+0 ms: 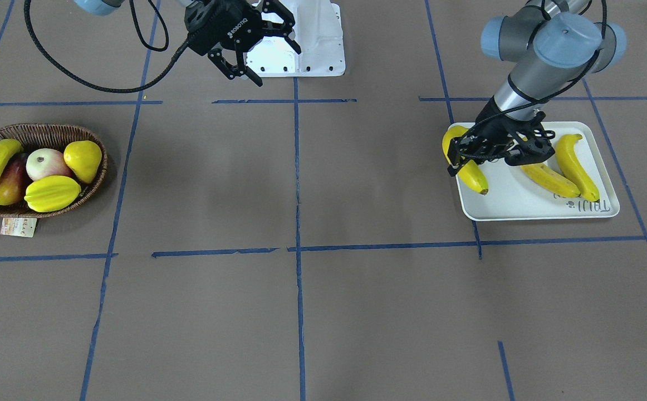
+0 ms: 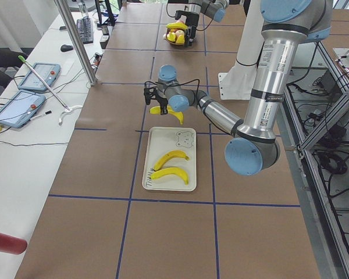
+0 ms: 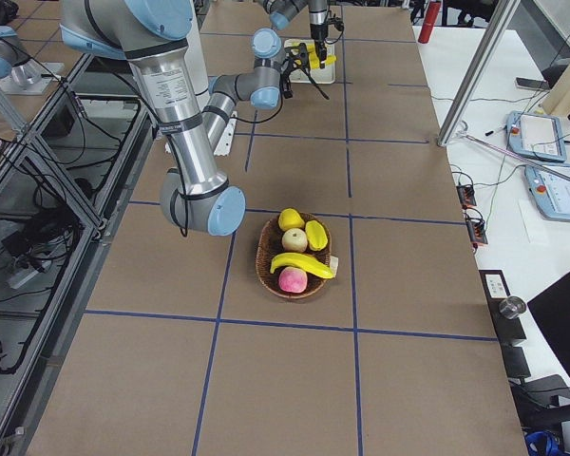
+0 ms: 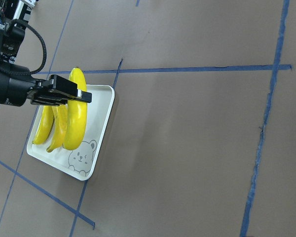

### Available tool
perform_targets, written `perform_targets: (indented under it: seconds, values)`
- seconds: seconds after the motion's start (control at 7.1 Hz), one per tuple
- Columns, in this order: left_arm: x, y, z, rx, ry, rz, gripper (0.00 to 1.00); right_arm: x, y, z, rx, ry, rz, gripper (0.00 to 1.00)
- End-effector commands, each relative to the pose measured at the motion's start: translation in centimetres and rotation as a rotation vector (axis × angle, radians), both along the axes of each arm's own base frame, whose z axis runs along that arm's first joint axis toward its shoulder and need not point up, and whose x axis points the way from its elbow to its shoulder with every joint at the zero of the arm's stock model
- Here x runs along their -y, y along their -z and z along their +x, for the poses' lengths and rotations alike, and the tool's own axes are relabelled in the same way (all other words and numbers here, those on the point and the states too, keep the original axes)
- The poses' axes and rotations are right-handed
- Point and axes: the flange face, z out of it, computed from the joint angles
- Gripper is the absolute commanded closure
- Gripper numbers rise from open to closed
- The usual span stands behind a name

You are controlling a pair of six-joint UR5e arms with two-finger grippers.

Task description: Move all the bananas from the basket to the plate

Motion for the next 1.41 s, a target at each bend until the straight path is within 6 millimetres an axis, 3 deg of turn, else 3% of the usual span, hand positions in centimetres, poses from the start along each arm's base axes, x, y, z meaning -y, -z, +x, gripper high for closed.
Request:
perform_targets:
  seconds: [0.0,0.14,0.42,0.56,0.7,0.85,0.99,1.27]
  values:
    - [-1.5,-5.7,-2.1,0.09,0.015,-0.06,1.0,0.4,-0.2,0.4,0.005,-0.017,-0.033,0.0]
    - [-1.8,-8.0,-2.6,0.133,0.029,-0.072,1.0,0.3,0.0,0.6,0.012,-0.019,-0.044,0.0]
    - [-1.9,-10.2,-3.1,0.194,0.066,-0.07,0.93,0.2,0.2,0.6,0.021,-0.021,-0.062,0.0]
    - [-1.1,-11.5,-3.1,0.246,0.115,-0.046,0.36,0.2,0.3,0.7,0.03,-0.026,-0.077,0.0]
    - [-1.0,-12.2,-2.8,0.253,0.118,-0.045,0.0,0.4,0.2,0.9,0.027,-0.031,-0.079,0.0]
    - [-0.8,-11.1,-2.7,0.236,0.117,-0.031,0.0,0.9,0.1,1.4,0.024,-0.041,-0.081,0.0]
    - [-0.9,-8.7,-2.7,0.197,0.115,-0.007,0.0,1.3,-1.1,2.3,-0.001,-0.062,-0.1,0.0]
    - [-1.7,-1.2,-2.9,0.042,0.056,0.017,0.0,2.3,-7.3,8.3,-0.152,-0.151,-0.192,0.0]
